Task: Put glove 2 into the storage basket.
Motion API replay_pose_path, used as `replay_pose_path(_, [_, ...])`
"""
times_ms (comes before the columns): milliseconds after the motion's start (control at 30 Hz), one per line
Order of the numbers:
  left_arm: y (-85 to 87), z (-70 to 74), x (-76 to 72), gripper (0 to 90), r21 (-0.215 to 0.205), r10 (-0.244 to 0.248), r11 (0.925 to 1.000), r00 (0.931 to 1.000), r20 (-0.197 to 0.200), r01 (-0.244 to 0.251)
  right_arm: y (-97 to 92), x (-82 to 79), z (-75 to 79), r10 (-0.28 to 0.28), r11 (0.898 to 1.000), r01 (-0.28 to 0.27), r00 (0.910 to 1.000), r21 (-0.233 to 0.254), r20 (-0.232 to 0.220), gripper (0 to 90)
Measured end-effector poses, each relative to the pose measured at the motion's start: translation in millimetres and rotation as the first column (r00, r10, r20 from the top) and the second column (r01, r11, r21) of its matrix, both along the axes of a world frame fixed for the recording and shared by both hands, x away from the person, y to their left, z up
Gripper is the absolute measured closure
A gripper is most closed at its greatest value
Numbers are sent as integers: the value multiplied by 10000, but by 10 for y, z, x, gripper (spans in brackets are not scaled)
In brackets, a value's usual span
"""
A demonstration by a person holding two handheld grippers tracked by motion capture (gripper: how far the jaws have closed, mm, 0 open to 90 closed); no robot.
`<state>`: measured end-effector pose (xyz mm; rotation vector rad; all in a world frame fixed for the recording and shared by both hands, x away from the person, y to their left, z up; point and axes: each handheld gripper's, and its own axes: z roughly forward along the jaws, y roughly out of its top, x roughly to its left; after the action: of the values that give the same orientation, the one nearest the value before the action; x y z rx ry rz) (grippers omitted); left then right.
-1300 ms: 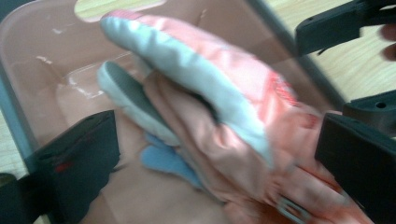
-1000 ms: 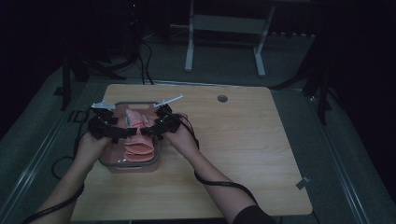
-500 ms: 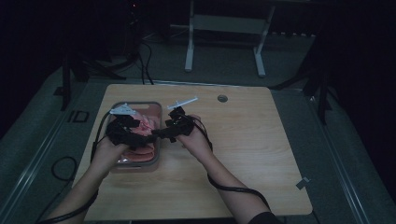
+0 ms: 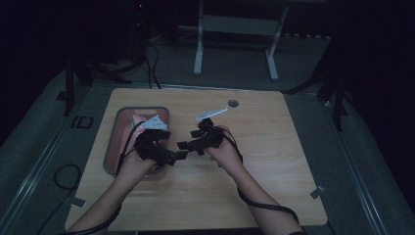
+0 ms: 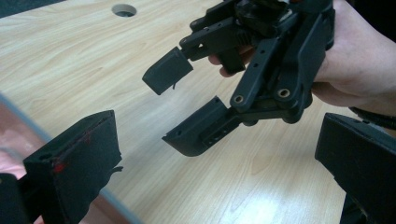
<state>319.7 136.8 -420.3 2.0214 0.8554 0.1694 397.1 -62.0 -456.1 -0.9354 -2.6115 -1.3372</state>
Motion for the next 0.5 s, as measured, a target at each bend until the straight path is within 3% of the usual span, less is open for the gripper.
replay_pose_path(100, [-103,-38,-9,2,-3,-324,9995,9994,-119,324,-91,-21,-44,-12,10000,12,10000,-68,89,191])
replay_pose_path(200, [-194,-77,-26,2,188,-438,9989,9990,33,437,-180,-43,-87,-28,9999,30,9999,-142,158,190])
replay_pose_path(367, [-306,-155,-44,1,82,-782,9969,9969,-5,782,-343,-73,-167,-97,9999,99,9997,-64,227,189])
replay_pose_path(500, [-393,-218,-80,2,247,-1133,9933,9935,70,1131,-449,-93,-239,-62,9998,68,9994,-172,338,182])
